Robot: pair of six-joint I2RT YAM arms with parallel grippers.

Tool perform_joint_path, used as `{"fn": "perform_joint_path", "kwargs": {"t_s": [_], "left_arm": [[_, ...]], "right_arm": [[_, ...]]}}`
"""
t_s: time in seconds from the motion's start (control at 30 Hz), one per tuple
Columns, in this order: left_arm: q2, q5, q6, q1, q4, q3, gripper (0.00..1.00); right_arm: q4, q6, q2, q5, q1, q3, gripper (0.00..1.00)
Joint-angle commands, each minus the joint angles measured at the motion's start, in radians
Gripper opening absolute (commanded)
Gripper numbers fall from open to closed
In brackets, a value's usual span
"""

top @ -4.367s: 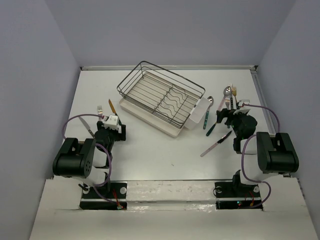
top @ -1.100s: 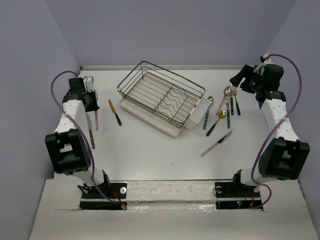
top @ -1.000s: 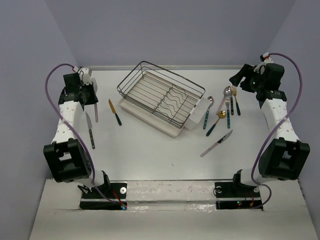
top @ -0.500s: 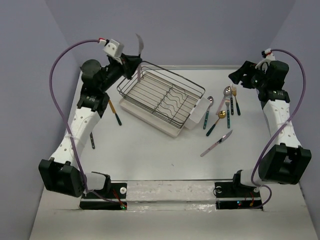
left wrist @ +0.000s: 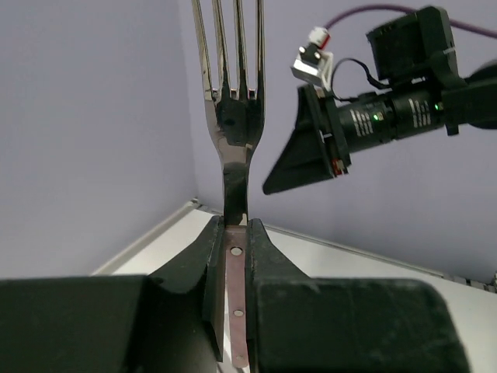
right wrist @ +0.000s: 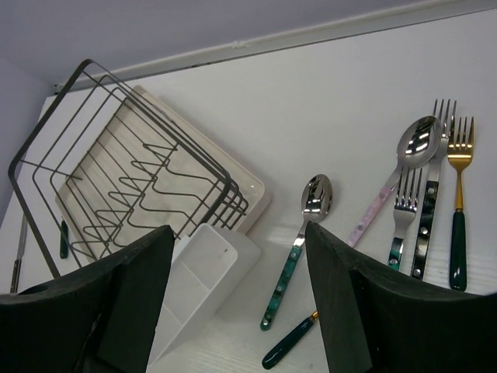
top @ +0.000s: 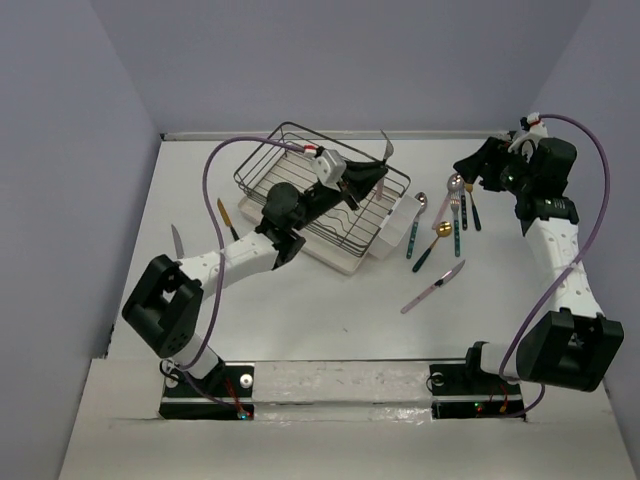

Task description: Sort the eating utensils into containers

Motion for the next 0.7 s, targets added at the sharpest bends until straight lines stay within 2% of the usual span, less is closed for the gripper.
{"fn": "perform_joint_path", "kwargs": {"t_s": [0.0, 0.23, 0.47, 0.67], "left_arm": [[0.028, -0.114, 0.064, -0.09, 0.361, -0.048, 0.0], [0.106, -0.145, 0.074, -0.162, 0.409, -0.102, 0.0], [0.138, -0.13, 0.087, -0.177, 0.394, -0.151, 0.0], [0.206, -0.19, 0.119, -0.177, 0.407, -0.1, 0.0]], "right_arm": [[0.032, -0.002, -0.045, -0.031, 0.003, -0.034, 0.74], [0.032, 0.018, -0.079, -0.026, 0.003, -0.095, 0.74], [0.029, 0.013, -0.123, -0.02, 0.003, -0.15, 0.74], [0.026, 0.015, -0.133, -0.019, 0.003, -0.161, 0.74]]}}
